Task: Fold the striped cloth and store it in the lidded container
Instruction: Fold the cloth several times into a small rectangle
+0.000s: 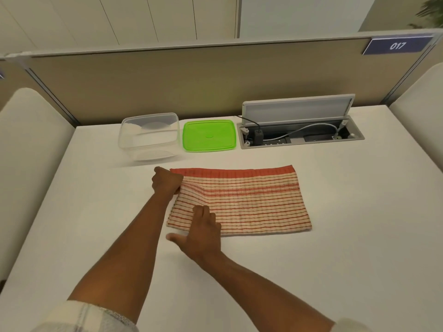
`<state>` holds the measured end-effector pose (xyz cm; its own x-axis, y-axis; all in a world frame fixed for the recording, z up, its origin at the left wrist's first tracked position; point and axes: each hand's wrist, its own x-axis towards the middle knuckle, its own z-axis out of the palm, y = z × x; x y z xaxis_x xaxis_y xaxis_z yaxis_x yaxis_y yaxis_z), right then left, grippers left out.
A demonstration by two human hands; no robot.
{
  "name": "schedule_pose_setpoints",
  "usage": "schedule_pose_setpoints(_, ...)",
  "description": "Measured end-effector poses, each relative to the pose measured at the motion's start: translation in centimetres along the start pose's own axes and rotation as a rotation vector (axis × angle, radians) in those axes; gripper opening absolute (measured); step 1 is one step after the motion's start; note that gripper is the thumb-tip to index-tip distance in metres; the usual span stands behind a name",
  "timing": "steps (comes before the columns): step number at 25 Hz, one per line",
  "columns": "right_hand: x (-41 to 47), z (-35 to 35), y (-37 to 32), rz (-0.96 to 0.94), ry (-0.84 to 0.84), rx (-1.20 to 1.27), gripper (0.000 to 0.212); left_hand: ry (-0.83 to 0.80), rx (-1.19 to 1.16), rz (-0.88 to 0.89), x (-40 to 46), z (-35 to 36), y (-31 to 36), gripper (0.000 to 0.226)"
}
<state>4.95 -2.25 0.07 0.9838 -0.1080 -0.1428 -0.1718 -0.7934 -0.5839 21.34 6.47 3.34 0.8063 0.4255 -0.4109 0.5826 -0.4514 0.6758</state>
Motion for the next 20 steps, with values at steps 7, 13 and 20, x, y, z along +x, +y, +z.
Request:
schedule_pose_setpoints(7, 1.9, 0.8, -1.5, 0.042, 0.127, -0.051, 0.068, -0.027, -0.112, -0.023, -0.6, -0.3, 0.9, 0.053)
schedule_pose_setpoints(13, 1.6, 1.3, -1.7, 0.073, 0.232, -0.242, 0.123, -0.063, -0.292, -0.077, -1.0, 0.4, 2.1, 0.051)
schedule_pose_setpoints(20, 3.1, -0.2, -0.5, -0.079, 0.557, -0.294, 0.071, -0.113, -0.313, -0.072, -1.4, -0.2, 2.3, 0.054)
